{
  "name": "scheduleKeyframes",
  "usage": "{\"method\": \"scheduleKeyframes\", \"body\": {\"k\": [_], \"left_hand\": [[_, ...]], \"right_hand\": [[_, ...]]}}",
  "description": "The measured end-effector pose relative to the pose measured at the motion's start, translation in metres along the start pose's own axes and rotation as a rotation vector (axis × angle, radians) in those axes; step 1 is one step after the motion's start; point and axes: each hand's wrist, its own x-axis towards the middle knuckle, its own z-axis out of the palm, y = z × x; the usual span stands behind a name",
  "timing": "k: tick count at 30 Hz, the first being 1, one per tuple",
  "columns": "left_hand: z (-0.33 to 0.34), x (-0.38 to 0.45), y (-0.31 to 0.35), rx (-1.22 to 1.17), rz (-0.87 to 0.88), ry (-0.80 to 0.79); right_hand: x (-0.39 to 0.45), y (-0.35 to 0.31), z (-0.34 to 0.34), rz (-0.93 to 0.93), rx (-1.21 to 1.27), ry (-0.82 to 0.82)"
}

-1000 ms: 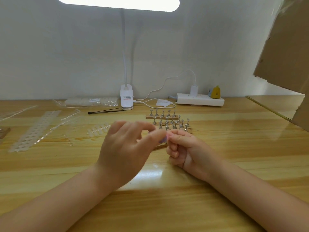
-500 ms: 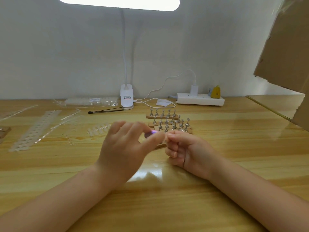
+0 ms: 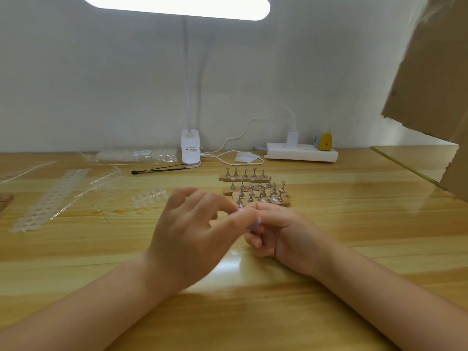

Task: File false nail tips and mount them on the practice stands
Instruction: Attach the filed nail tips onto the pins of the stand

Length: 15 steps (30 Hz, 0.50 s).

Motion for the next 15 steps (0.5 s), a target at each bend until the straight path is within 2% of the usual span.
{"method": "scheduleKeyframes", "body": {"k": [2, 7, 12, 15], "left_hand": [[0.002, 0.002, 0.007, 0.007, 0.017, -0.009], [-0.003, 0.001, -0.007, 0.090, -0.072, -0.046], [0.000, 0.002, 0.007, 0.020, 0.045, -0.010], [0.000, -0.001, -0.006, 0.059, -0.040, -0.042]], "right_hand": [[0.000, 0.000, 0.000, -0.003, -0.021, -0.024], [0.000, -0.001, -0.002, 0.015, 0.021, -0.036], [0.000, -0.002, 0.000, -0.003, -0.046, -0.074], [-0.001, -0.004, -0.002, 0.011, 0.009, -0.055]]}}
